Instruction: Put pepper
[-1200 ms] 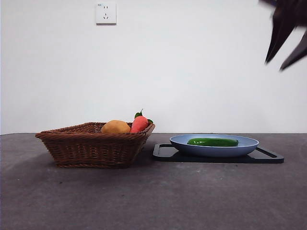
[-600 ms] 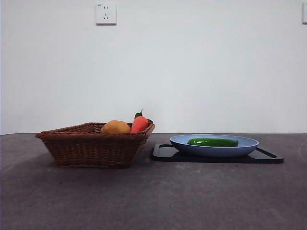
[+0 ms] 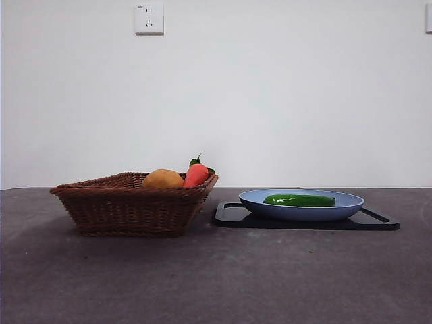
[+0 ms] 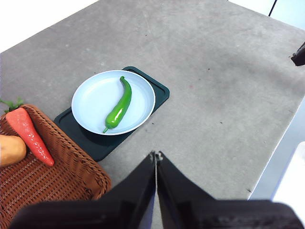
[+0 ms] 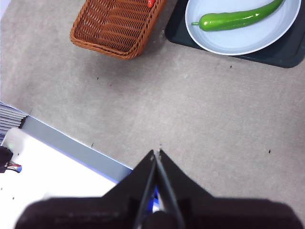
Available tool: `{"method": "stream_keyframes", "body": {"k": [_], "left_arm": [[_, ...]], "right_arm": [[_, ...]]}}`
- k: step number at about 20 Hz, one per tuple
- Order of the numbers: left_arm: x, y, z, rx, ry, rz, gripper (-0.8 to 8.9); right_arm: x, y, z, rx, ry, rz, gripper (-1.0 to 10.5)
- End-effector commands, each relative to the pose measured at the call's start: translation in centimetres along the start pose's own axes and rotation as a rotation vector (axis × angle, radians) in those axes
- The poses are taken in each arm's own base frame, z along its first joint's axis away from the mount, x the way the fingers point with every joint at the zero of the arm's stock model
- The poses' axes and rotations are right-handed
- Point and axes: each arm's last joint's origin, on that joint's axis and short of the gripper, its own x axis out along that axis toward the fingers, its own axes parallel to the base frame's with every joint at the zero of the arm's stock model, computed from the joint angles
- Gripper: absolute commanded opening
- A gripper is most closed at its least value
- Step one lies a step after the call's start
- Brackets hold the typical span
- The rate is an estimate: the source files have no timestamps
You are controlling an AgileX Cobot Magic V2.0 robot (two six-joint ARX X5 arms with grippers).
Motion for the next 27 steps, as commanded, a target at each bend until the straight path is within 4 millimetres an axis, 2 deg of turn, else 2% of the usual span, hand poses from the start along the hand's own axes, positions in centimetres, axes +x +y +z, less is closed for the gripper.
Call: {"method": "stream_keyframes", "body": {"k": [1,4,7,10,13,15,19,23,27], "left_arm": [[0.0,-0.2,0.4,0.003,-0.017,-0.007,0.08],[0.0,-0.1,0.6,0.034,-0.038,0.002,0.08],[-1.0,1.7,1.2,0.022,-0.115,0.184,0.08],[-3.8,4.7,1.9,0.003,-0.284,0.324,0.08],[-7.0,7.3,0.7,-0.039,-0.478,0.487,0.08],[-8.5,8.5,-1.5,-0.047,-0.593,0.581,0.08],[-9.1,9.5,-8.5,-0.055,-0.691,0.783,0.08],[-7.3,9.5,-15.4,-0.081,-0.660,0.893,0.08],[-5.0,9.3,-20.9,-0.130,-0.638,0.920,0.08]], "right_arm": [[-0.3,0.2,0.4,-0.005,-0.021,-0.001,0.1],[-0.3,0.2,0.4,-0.005,-0.021,-0.001,0.1],[-0.3,0.2,0.4,-0.005,-0.021,-0.001,0.1],[-0.3,0.2,0.4,-0.005,-0.021,-0.001,0.1],[-0.3,0.2,0.4,-0.005,-0.021,-0.001,0.1],[-0.3,0.2,0.4,-0.005,-0.021,-0.001,0.1],[-0.3,0.2,0.4,-0.005,-0.021,-0.001,0.1],[-0.3,0.2,0.4,-0.005,-0.021,-0.001,0.1],[-0.3,0.2,0.4,-0.005,-0.021,-0.001,0.1]]}}
